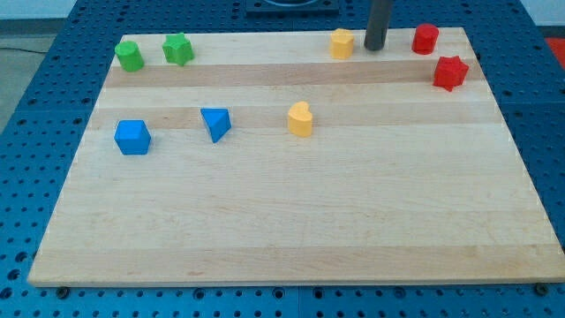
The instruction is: Move the hexagon to the right of the yellow heart
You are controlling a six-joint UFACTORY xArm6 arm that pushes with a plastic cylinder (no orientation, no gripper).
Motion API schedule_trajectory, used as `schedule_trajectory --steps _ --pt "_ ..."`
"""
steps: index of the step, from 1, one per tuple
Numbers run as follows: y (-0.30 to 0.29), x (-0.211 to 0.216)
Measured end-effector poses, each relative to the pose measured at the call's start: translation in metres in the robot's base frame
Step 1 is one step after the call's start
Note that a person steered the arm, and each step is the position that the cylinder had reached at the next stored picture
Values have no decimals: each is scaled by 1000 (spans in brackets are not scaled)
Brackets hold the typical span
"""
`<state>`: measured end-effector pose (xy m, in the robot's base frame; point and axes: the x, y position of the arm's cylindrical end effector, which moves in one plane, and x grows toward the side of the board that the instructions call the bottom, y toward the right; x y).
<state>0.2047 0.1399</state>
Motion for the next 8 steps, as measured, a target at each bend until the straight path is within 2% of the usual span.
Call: schedule_trajectory --steps 1,3,5,6,7,8 --pt "-31 -12" --pt "-75 40" --pt "-75 124" --pt "-75 152" --pt "-120 142" --pt "-136 163"
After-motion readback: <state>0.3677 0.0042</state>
